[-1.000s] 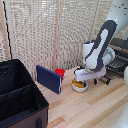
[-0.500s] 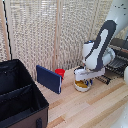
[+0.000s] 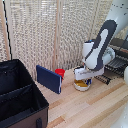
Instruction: Gently stretch your hand towards the oven tray's handle, obtaining a firm grip, and draw it cautiously out of the oven. Transition your grip to the hot dog bowl, gingerly seizing the edge, and elevate it from the surface. Hover the bowl over the tray, delicately lower it, and temper your grip, establishing the bowl's equilibrium.
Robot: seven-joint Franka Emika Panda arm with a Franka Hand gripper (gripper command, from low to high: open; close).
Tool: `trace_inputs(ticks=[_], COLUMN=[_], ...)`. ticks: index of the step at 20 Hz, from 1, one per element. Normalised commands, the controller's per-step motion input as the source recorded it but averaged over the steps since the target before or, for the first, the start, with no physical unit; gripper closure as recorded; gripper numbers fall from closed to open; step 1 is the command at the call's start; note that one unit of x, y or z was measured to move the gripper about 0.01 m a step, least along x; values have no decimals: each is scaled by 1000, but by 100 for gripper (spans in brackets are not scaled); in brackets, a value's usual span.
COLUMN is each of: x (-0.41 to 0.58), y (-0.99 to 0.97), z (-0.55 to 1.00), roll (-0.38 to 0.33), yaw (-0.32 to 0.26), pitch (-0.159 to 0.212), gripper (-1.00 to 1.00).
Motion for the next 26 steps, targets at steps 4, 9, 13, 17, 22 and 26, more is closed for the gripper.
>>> trace_inputs(ticks=[4,9,13,17,22,26], x=[126,247,334,489,599,614], y=[0,0,0,71,15,-9], z=[664,706,592,504,560,829], roll=[80,95,45,-18,-41,-24], yaw=[-86,-146,-184,-186,-177,-166], pitch=[35,0,-2,-3,9,65], gripper=[100,100,100,100,100,100])
